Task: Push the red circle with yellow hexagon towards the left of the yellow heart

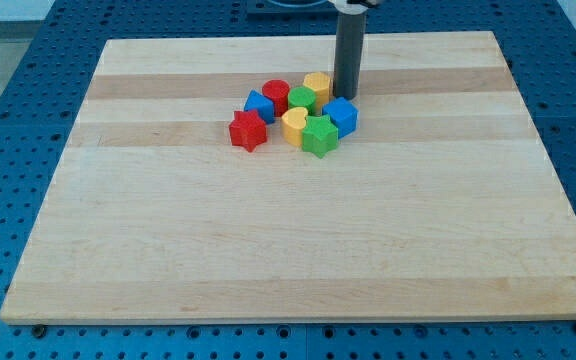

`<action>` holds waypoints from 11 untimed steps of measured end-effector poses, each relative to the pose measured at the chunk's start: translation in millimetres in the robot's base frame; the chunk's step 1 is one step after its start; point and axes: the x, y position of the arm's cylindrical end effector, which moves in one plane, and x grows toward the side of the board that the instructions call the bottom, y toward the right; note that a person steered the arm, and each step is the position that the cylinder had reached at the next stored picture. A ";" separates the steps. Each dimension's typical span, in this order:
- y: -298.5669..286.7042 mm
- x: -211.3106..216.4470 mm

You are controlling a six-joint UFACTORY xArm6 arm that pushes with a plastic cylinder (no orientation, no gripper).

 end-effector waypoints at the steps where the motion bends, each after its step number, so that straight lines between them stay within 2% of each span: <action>1: -20.8 -5.3; 2: -39.4 -11.4; 4: -40.7 -65.7; 5: -69.1 -74.3; 6: -79.8 -67.9; 8: -55.3 -57.9; 9: -64.1 -56.1; 11: -73.3 -27.1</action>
